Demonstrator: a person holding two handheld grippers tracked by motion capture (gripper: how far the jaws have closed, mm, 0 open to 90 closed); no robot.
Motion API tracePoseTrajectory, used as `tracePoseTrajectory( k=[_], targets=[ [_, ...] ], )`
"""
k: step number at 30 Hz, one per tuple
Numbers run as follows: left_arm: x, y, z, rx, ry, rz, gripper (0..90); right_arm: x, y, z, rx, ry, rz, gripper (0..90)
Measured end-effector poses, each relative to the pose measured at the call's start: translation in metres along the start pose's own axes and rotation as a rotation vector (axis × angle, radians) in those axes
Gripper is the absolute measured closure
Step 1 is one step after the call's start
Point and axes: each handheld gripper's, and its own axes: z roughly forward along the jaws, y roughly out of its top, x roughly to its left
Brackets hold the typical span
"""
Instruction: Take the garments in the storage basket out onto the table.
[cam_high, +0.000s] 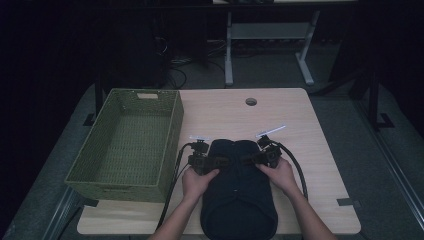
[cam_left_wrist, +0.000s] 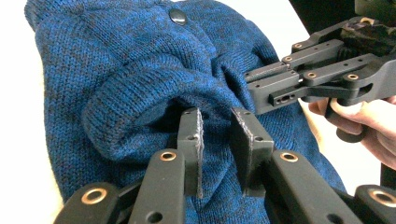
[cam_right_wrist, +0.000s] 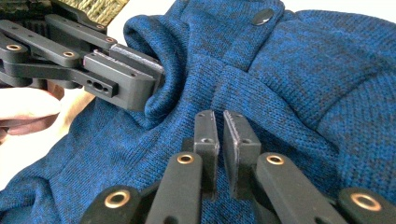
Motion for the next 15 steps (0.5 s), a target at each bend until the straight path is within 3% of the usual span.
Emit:
tracePoseTrajectory(
  k=[4, 6, 15],
  targets=[
    [-0.005, 0.0, -0.008, -0.038, -0.016, 0.021, 72.2, 0.002, -0.001, -0.001, 0.007, -0.011, -0.005, 83.8],
    [-0.004, 0.001, -0.014, -0.055, -0.028, 0.01, 72.3, 0.002, -0.002, -0.002, 0.013, -0.015, -0.011, 83.8],
    [-0.002, 0.012, -0.031, -0.121, -0.013, 0.0, 72.1, 0.001, -0.01, -0.011, 0.015, 0.004, -0.007, 81.0]
  ],
)
